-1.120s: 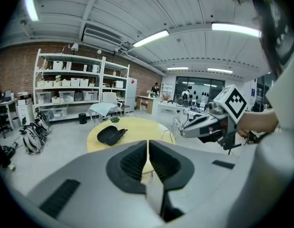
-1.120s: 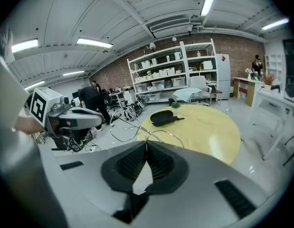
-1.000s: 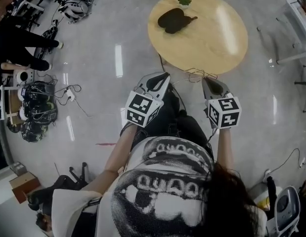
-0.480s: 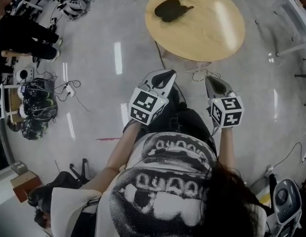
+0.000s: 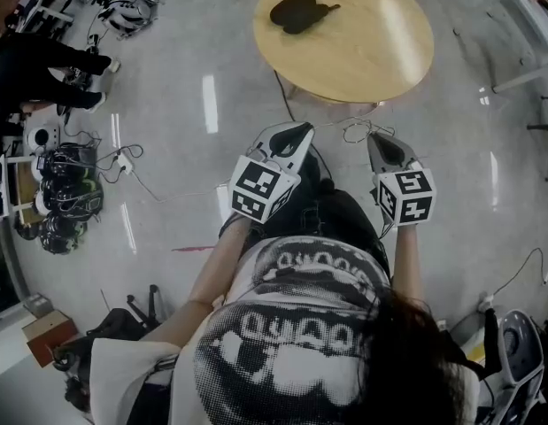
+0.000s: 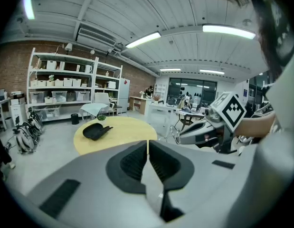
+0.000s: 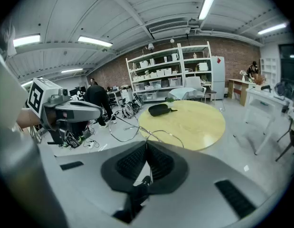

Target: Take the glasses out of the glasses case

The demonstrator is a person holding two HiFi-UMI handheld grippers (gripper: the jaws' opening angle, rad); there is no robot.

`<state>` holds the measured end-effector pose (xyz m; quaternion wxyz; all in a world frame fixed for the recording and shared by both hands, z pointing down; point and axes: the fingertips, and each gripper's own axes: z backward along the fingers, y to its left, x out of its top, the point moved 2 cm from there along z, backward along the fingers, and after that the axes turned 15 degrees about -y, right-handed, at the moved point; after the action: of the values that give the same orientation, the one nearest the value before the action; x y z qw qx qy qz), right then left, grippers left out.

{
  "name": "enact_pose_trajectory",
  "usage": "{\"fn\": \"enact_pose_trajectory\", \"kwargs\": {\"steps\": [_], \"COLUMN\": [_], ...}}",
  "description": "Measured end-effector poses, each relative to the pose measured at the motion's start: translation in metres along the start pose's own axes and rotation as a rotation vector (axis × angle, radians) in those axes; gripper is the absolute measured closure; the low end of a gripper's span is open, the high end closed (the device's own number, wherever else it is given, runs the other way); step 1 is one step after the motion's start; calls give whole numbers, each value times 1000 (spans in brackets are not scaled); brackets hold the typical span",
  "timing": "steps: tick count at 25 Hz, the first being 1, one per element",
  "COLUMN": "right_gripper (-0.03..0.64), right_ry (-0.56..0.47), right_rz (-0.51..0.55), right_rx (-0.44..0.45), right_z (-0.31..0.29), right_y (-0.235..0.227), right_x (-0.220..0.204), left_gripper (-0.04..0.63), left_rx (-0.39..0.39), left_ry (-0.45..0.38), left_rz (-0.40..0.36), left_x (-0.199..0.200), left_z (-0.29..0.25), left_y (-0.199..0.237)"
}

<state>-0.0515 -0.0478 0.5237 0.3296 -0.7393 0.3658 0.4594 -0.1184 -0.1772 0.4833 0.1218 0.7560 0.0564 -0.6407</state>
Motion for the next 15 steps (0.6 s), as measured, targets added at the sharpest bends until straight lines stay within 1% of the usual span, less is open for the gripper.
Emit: {"fn": "enact_pose_trajectory", "kwargs": {"steps": [15], "right_gripper": [614], "right_ry": [4], "right_rz": [37], "right_rx": [25], "right_z": [-4], "right_y": [2], "right_x": [4], "left_gripper": [575], "left_rx": [2], "left_ry": [-33], "left_rz": [-2], "left_x": [6], "left_z": [-7], "left_y": [-2]}}
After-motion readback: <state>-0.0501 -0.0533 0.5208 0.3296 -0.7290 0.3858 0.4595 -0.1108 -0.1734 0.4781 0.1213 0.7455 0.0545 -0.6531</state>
